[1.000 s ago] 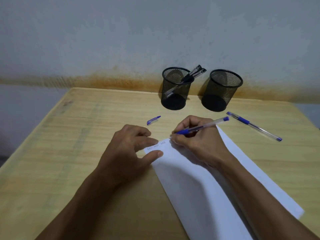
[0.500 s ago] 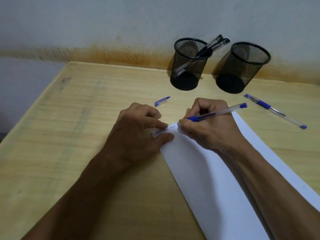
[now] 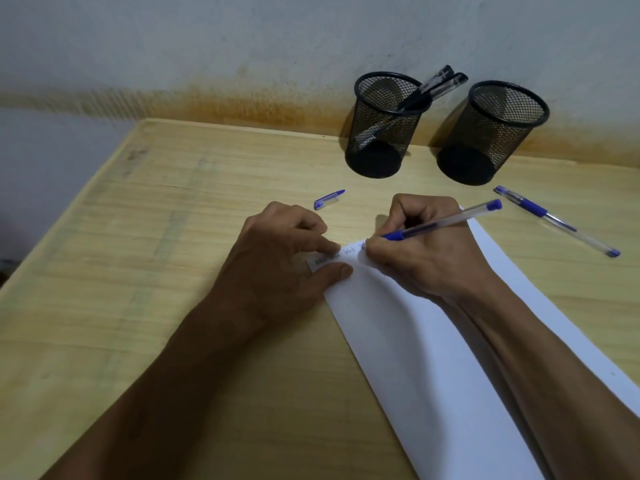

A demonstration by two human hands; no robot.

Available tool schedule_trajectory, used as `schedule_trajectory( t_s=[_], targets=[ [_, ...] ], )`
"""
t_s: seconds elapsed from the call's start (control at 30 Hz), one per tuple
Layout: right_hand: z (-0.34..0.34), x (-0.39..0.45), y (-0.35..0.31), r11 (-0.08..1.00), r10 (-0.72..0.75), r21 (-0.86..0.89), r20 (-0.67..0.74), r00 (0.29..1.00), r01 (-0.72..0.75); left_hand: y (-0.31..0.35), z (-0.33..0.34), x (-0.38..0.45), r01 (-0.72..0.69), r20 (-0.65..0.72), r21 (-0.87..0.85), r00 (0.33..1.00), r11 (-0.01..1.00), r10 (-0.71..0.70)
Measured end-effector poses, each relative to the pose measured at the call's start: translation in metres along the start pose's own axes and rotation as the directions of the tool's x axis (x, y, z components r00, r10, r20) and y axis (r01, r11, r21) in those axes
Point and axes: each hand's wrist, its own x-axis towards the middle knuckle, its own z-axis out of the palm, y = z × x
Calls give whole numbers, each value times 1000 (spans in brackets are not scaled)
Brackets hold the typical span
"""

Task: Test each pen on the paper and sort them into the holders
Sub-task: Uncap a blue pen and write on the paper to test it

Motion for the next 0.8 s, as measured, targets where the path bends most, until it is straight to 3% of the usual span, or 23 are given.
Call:
schedule_trajectory(
  t_s=[0.13, 0.8],
  targets=[
    [0, 0, 1, 997, 17, 80, 5, 1000, -17, 1, -1, 0, -10, -11, 0, 1000, 1000, 10],
    [0, 2, 5, 995, 24, 95, -3, 1000, -24, -1, 1, -1, -24, -22, 0, 999, 1000, 24]
  ],
)
